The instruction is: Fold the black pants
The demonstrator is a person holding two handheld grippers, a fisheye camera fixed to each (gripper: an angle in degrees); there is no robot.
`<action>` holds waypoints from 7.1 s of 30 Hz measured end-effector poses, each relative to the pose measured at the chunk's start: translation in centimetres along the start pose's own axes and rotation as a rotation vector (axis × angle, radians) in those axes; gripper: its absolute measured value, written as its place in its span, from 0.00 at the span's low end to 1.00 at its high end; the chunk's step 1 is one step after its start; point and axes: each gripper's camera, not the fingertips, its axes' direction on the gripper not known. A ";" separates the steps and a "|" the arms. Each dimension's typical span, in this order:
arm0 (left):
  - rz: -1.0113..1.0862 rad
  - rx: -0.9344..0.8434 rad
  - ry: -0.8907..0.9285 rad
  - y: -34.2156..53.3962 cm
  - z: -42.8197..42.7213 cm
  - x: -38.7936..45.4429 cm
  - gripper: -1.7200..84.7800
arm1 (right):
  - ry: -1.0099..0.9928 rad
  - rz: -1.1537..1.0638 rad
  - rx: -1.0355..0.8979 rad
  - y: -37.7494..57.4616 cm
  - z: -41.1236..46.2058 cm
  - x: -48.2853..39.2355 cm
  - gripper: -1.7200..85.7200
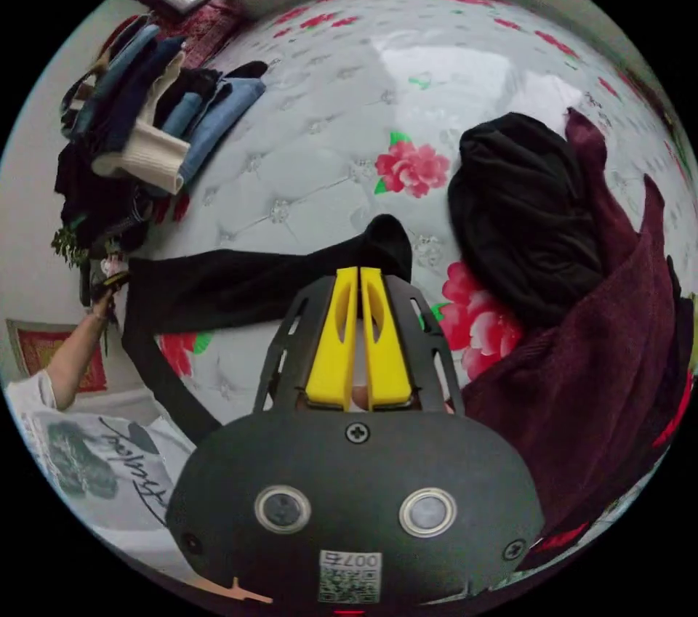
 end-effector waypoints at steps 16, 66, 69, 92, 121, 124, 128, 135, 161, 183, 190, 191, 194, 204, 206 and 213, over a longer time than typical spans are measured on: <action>0.062 0.196 0.097 2.2 -5.7 -3.4 0.03 | -0.021 0.074 0.106 11.2 -7.8 -1.5 0.09; 0.066 0.259 0.247 31.9 -12.5 -13.1 0.01 | 0.251 -0.221 0.164 35.3 -18.9 -29.5 0.02; 0.084 0.248 0.227 32.7 -12.2 -13.0 0.01 | 0.340 -0.234 0.228 37.3 -20.4 -30.8 0.02; 0.073 0.133 0.252 39.1 -8.5 -12.5 0.05 | 0.471 0.153 -0.091 52.2 -13.5 -21.6 0.02; -0.091 0.126 0.348 37.0 -7.7 -13.7 0.01 | -0.384 0.937 0.458 76.3 -14.3 -3.9 0.06; -0.146 0.190 0.376 39.0 -9.1 -14.4 0.01 | -0.478 0.964 0.542 77.6 -13.4 -4.5 0.08; -0.328 0.244 0.486 42.4 -9.5 -16.7 0.02 | -0.532 1.023 0.627 78.1 -11.8 -5.4 0.10; -0.619 0.204 0.620 45.0 -6.8 -19.8 0.09 | -0.666 1.147 0.647 73.9 -9.5 -5.3 0.04; -0.439 0.087 0.318 42.6 -7.2 -13.4 0.12 | -0.012 -0.447 -0.010 41.3 -4.0 -52.1 0.05; -0.254 0.099 0.372 36.7 -5.6 -18.3 0.01 | -0.019 -0.584 -0.178 35.1 0.2 -57.7 0.03; -0.306 0.133 0.374 38.8 -2.8 -19.5 0.05 | -0.235 -0.196 0.021 37.0 -4.5 -47.4 0.06; -0.333 0.140 0.384 39.1 -2.8 -20.2 0.05 | -0.246 -0.137 0.054 37.6 -5.2 -45.7 0.07; -0.461 0.194 0.444 41.0 -3.0 -22.3 0.04 | -0.247 0.239 0.243 42.6 -8.8 -36.1 0.08; -0.638 0.197 0.701 45.6 0.9 -24.1 0.10 | -0.347 1.110 0.738 61.3 -9.7 -16.7 0.09; -0.662 0.198 0.746 45.7 1.7 -24.1 0.11 | -0.387 1.140 0.793 61.1 -8.9 -15.9 0.07; -0.743 0.210 0.791 46.2 3.7 -24.9 0.13 | -0.458 0.772 0.743 52.8 -11.8 -19.1 0.02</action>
